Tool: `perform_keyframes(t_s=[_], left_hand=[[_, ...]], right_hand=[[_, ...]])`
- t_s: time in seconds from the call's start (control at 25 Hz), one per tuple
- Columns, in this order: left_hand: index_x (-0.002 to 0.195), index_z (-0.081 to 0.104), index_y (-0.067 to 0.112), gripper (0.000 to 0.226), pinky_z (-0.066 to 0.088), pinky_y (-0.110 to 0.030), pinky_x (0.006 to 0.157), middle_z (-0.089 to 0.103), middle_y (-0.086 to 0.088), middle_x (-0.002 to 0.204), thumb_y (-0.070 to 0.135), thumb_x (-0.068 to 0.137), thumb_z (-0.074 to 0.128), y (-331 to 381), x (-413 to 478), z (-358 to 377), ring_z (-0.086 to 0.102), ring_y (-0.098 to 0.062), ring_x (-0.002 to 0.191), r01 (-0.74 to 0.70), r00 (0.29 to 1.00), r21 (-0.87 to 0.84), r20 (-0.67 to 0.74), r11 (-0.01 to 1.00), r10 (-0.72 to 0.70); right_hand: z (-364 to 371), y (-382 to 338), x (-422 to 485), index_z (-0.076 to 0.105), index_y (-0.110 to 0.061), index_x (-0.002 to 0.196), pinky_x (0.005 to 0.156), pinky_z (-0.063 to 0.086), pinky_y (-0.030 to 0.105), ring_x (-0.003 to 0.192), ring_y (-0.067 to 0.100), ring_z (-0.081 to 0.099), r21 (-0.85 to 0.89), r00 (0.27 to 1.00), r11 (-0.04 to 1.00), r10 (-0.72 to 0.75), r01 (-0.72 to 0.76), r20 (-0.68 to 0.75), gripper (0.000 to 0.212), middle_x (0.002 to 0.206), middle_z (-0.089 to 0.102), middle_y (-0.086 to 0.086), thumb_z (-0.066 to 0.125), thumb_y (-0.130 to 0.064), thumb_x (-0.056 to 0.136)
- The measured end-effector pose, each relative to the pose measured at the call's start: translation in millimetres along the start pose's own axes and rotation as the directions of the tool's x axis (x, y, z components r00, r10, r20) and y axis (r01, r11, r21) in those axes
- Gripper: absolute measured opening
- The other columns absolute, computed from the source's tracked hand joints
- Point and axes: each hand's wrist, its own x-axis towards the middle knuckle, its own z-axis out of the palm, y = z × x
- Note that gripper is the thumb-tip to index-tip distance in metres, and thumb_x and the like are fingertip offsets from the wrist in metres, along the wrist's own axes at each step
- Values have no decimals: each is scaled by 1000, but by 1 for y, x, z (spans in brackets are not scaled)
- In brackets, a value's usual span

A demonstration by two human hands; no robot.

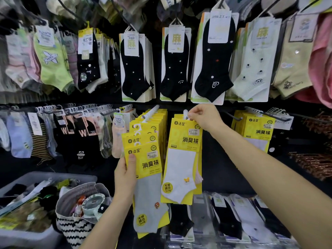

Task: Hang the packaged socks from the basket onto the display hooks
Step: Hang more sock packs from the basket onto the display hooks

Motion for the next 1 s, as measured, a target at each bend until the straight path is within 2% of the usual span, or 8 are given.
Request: perform_keyframes(t_s=[0.16, 0.32, 0.44, 0.56, 0.76, 0.84, 0.92, 1.0], left_hand=[[87, 59, 27, 19, 49, -21, 60, 68, 10, 84, 39, 93, 46, -2, 4, -16, 65, -5, 75, 14, 999, 38, -34, 999, -13], [85, 60, 29, 24, 48, -16, 58, 68, 10, 79, 47, 86, 45, 3, 1, -14, 64, 3, 69, -7, 1000, 30, -5, 1000, 7], [89, 62, 33, 23, 52, -17, 61, 72, 15, 82, 49, 84, 46, 11, -2, -4, 68, -1, 77, -22, 999, -11, 45, 1000, 23], [90, 64, 46, 20, 53, -22, 67, 72, 18, 86, 42, 88, 45, 24, -3, 9, 68, 0, 81, -66, 992, -46, 102, 997, 70], [88, 59, 18, 20, 49, -14, 59, 67, 8, 81, 31, 94, 45, 33, -1, 32, 64, 1, 70, -88, 987, -43, 133, 995, 93], [89, 58, 21, 18, 50, -18, 64, 66, 3, 87, 30, 95, 45, 33, 1, 38, 63, -6, 78, -85, 986, -26, 141, 996, 88], [94, 59, 21, 16, 54, -20, 67, 68, 2, 93, 29, 95, 46, 32, 1, 44, 65, -12, 85, -66, 985, -56, 156, 996, 74], [95, 60, 22, 16, 57, -28, 73, 70, 2, 96, 32, 94, 48, 32, -3, 52, 67, -17, 90, -40, 981, -70, 188, 997, 53]], right_hand=[[4, 6, 3, 63, -26, 67, 55, 38, 15, 68, -2, 56, -106, 999, 994, -35, 34, -12, 20, 68, 61, -15, 62, -17, 85], [5, 20, -7, 66, -25, 87, 62, 37, 16, 76, -2, 53, -177, 989, 973, -150, 147, -2, 6, 80, 57, -18, 63, -29, 84], [9, 32, -13, 56, -30, 103, 70, 38, 24, 90, 9, 50, -248, 987, 956, -158, 158, 20, 29, 93, 51, -9, 70, -34, 78], [13, 36, -8, 52, -30, 102, 71, 42, 28, 93, 16, 51, -247, 987, 956, -161, 160, 16, 32, 92, 51, -8, 72, -32, 78], [13, 31, -4, 53, -23, 110, 84, 47, 36, 103, 20, 51, -262, 998, 963, -63, 67, 24, 39, 102, 52, -2, 74, -29, 77], [9, 24, -11, 56, -23, 104, 86, 47, 37, 99, 16, 51, -191, 988, 975, -133, 115, -84, 27, 102, 54, -1, 69, -29, 81], [4, 12, -22, 57, -25, 86, 74, 47, 32, 83, 8, 52, -78, 953, 968, -249, 239, -171, 10, 88, 57, -6, 62, -34, 84], [3, -1, -34, 54, -27, 83, 65, 43, 27, 75, 4, 51, -111, 958, 959, -272, 262, -87, 24, 84, 55, -10, 63, -49, 77]])
